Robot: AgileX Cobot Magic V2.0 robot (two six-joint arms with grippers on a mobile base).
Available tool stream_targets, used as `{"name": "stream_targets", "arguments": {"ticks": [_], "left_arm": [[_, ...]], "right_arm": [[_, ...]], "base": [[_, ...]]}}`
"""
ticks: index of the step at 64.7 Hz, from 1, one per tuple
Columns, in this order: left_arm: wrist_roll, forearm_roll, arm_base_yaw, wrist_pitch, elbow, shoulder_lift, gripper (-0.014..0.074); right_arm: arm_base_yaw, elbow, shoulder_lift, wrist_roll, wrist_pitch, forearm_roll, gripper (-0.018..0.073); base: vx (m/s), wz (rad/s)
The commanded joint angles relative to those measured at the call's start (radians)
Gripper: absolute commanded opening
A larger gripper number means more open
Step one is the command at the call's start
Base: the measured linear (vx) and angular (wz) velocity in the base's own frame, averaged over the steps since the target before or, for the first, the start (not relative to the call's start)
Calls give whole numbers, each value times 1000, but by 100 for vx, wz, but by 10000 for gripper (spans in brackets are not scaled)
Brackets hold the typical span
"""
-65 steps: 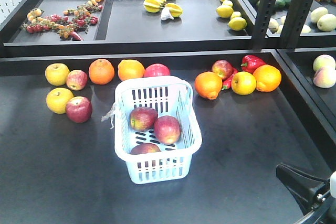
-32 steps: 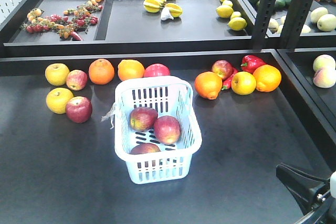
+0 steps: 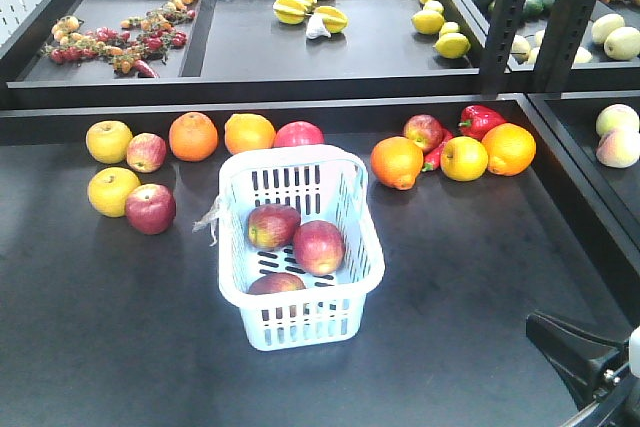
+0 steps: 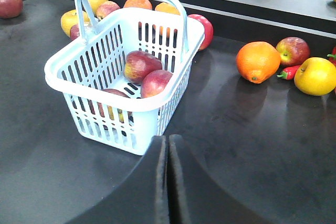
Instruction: Pick three apples into basket with both arms
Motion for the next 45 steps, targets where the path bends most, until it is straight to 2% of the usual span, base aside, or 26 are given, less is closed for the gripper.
{"name": "stream_targets", "arguments": {"ticks": [1,45], "left_arm": [[-8,-10,-6,-70,23,-15,-6],[-8,-10,-6,-70,23,-15,-6]], "right_arm": [[-4,-28,0,-7,-57,5,-5],[-4,-28,0,-7,-57,5,-5]], "base": [[0,0],[0,0]]}}
